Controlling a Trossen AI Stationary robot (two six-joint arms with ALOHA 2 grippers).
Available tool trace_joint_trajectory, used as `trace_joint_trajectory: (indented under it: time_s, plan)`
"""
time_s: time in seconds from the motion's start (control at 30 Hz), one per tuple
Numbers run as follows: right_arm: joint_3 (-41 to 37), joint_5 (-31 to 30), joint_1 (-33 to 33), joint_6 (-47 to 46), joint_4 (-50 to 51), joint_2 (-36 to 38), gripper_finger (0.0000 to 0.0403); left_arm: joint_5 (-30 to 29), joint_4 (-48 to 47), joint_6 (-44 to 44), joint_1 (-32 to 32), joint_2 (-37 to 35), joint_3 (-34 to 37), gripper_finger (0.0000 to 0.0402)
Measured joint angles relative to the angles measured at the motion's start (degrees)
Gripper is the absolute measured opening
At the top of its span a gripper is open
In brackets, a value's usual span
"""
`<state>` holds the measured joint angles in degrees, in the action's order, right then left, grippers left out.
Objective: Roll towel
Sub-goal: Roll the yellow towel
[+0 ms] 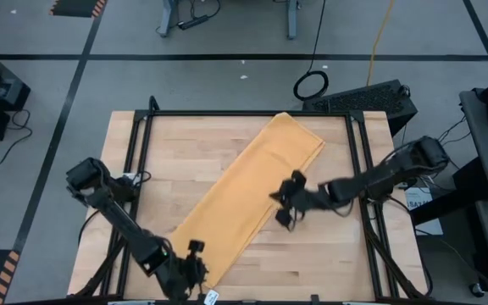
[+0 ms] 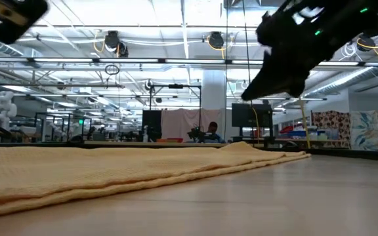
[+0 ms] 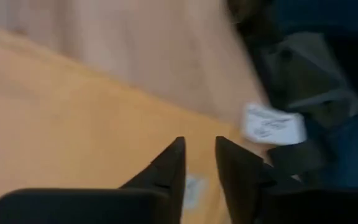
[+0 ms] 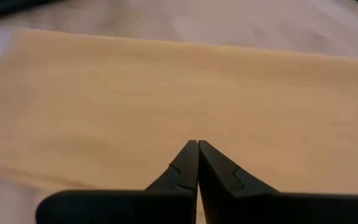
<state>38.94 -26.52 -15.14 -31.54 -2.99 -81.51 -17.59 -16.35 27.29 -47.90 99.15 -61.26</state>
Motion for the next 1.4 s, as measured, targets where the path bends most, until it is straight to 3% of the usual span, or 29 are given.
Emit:
trace_joint_trajectory:
  time_s: [0.27,0.53,0.77,1.0,1.13,1.27,1.4]
  plan:
    - [0.0,-6.2,-12.55,-0.48,-18.61,-8.17,0.0,-0.62,6.36,-0.99,-4.16,5.78,-0.02,0.0205]
    - [0.02,-6.74,-16.29,-0.37,-29.97,-17.05,0.0,-6.55,9.0,-5.62,-6.6,9.1,-0.02,0.0215]
    - [0.04,-6.56,-16.54,-0.29,-40.64,-22.9,0.0,-5.2,8.08,-8.29,-6.13,10.54,-0.01,0.0214]
    - [0.07,-6.49,-16.55,0.61,-43.18,-23.8,0.0,-2.48,8.94,-8.72,-4.42,13.36,-0.29,0.016]
    - [0.09,-6.49,-16.61,4.01,-46.27,-23.83,0.0,-2.16,9.03,-9.63,-3.09,13.93,-0.33,0.0093]
    - [0.09,-6.43,-17.3,7.32,-47.79,-23.83,0.0,-6.06,8.18,-9.67,-0.66,13.2,-0.05,0.0016]
    - [0.11,-6.18,-18.99,9.84,-47.74,-23.83,0.0,-8.54,7.14,-10.45,2.24,11.77,0.15,0.0012]
